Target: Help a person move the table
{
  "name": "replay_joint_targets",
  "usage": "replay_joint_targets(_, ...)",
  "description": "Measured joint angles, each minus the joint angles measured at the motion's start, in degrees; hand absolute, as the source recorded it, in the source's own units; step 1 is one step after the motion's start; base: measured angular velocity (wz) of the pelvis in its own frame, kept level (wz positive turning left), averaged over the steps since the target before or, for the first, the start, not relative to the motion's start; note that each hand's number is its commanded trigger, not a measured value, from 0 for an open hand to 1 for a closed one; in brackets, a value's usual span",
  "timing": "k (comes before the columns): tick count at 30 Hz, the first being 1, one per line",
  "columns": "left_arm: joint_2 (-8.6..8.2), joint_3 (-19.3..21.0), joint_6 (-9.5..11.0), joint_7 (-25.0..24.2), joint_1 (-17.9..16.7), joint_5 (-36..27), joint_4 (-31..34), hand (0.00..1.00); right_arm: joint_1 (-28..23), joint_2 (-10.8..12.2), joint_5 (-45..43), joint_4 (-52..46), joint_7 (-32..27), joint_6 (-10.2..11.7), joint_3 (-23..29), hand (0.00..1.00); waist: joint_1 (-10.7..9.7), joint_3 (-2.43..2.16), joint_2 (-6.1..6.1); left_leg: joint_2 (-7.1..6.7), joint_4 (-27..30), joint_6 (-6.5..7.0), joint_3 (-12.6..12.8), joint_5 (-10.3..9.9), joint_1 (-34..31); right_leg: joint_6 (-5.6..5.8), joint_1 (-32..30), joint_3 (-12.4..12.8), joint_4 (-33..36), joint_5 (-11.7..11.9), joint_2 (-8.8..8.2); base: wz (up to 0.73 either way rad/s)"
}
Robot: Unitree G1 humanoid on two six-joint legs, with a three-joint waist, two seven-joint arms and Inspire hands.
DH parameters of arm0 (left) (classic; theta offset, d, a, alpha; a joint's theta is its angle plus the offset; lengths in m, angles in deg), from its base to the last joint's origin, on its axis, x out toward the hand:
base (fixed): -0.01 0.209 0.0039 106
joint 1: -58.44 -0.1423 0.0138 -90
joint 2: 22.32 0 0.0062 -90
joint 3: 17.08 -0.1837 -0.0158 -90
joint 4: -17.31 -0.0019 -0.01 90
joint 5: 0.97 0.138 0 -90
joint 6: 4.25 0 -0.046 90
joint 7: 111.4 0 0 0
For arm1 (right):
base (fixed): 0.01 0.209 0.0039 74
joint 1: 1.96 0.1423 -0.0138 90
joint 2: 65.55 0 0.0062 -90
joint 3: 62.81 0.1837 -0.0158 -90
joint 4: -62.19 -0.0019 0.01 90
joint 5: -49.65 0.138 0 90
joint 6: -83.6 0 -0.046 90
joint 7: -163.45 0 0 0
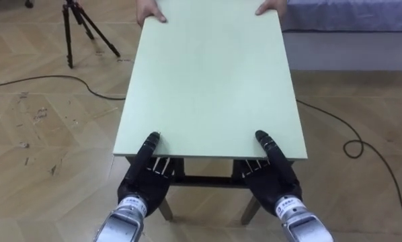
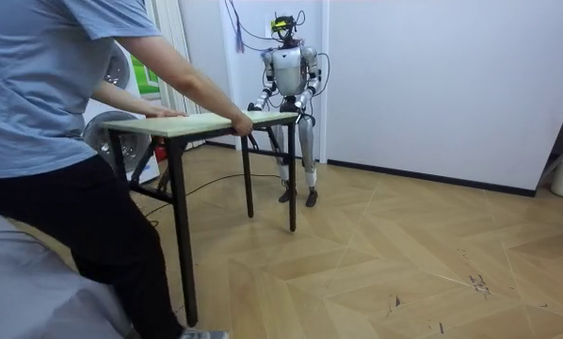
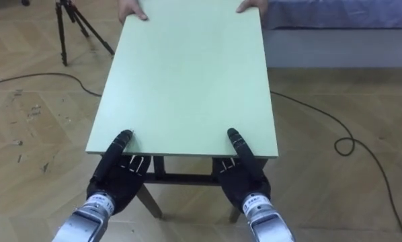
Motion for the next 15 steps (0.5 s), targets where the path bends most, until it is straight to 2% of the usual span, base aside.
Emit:
replay_joint_targets(5, -0.06, -0.2, -0.1, -1.6, -0.6, 1.7, 1.7, 1.0, -2.7, 0.0, -0.3, -4.2, 0.3, 1.0, 0.0, 1.0, 0.8, -0.33, 0.41, -0.02, 0.0, 0.0, 0.1, 0.0, 0.0, -0.01, 0.0, 0.0, -0.1, 0.0, 0.02, 0.0)
replay_joint_targets(10, -0.04, -0.2, -0.4, -4.2, -2.6, 1.9, 1.9, 1.0, -4.5, -0.2, -1.3, -4.9, 1.9, 1.1, 0.0, 1.0, 0.8, -0.89, 0.77, 0.14, -0.4, 0.0, 0.1, 0.0, 0.4, -0.01, 0.1, -0.3, 0.1, 0.0, 0.15, -0.03)
replay_joint_targets(15, -0.05, -0.2, -0.7, -6.5, -4.9, 2.1, 1.9, 1.0, -6.6, -0.2, -2.1, -4.9, 4.3, 1.2, 0.0, 1.0, 0.7, -1.02, 0.48, 0.36, -1.1, 0.0, 0.6, 0.0, 1.3, -0.01, 0.9, -0.2, 0.1, 0.0, 0.35, -0.03)
